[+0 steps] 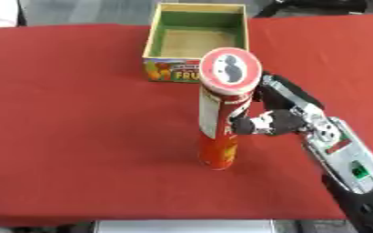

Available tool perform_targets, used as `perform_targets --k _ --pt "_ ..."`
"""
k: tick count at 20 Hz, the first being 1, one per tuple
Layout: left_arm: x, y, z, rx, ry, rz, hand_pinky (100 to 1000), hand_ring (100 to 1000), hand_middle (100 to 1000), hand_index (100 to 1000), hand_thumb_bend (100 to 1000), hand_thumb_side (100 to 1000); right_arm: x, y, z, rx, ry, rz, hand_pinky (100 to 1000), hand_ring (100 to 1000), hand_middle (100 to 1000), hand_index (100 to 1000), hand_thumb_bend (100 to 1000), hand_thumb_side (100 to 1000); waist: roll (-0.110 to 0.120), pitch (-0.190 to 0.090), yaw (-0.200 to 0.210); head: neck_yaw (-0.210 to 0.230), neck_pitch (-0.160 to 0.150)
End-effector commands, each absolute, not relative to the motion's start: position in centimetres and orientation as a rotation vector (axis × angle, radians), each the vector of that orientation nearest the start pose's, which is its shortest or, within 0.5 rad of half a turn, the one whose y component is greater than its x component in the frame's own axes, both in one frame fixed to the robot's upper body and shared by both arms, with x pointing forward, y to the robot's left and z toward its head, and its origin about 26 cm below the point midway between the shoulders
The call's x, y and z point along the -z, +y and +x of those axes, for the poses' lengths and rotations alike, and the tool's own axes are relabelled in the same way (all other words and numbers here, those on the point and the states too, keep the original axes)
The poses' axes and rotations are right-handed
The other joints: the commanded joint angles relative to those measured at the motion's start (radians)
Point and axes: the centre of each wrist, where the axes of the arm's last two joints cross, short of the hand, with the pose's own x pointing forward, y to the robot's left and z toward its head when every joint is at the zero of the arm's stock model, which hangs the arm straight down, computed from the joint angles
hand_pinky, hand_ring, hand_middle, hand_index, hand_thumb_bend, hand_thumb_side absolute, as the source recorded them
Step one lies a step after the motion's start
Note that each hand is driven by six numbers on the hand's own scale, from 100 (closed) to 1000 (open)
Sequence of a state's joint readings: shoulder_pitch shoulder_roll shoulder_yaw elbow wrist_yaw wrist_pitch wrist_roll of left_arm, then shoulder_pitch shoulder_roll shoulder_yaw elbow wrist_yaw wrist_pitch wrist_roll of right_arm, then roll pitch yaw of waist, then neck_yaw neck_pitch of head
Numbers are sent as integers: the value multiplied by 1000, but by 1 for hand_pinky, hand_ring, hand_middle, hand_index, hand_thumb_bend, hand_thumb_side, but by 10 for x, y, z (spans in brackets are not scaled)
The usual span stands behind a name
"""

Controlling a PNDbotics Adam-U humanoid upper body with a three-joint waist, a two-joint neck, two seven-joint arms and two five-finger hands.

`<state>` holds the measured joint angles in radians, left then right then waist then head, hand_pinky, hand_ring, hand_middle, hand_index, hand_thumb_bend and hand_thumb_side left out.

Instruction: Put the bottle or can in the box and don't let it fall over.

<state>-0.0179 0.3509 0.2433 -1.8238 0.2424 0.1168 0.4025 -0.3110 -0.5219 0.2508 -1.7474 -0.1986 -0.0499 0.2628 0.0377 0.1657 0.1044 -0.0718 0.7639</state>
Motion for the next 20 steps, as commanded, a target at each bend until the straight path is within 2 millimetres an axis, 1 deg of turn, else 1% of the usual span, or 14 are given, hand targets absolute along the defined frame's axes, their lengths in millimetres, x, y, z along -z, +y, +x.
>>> perform_targets --k 1,10,11,15,20 --pt "-113 370 269 -370 -1782 528 719 810 750 786 444 762 -143 -258 329 -852 -1897 205 742 750 878 879 1000 541 0 -7 2 -1 -4" --pt "-113 370 269 -370 -1783 525 719 810 750 786 442 764 -144 -254 330 -855 -1897 211 741 749 876 877 1000 541 -1 -6 2 -1 -5" --pt "-113 370 269 -368 -1780 528 720 810 750 786 441 764 -144 -253 330 -855 -1898 214 738 746 858 863 1000 541 -1 -6 2 0 -5" --pt "-113 370 269 -370 -1782 525 720 810 751 786 440 765 -145 -245 331 -864 -1902 240 737 744 860 862 1000 541 -2 -5 4 0 -5" --pt "-114 370 269 -370 -1784 525 720 810 751 786 438 766 -145 -241 332 -876 -1897 249 734 741 853 857 1000 541 -3 -5 5 0 -5"
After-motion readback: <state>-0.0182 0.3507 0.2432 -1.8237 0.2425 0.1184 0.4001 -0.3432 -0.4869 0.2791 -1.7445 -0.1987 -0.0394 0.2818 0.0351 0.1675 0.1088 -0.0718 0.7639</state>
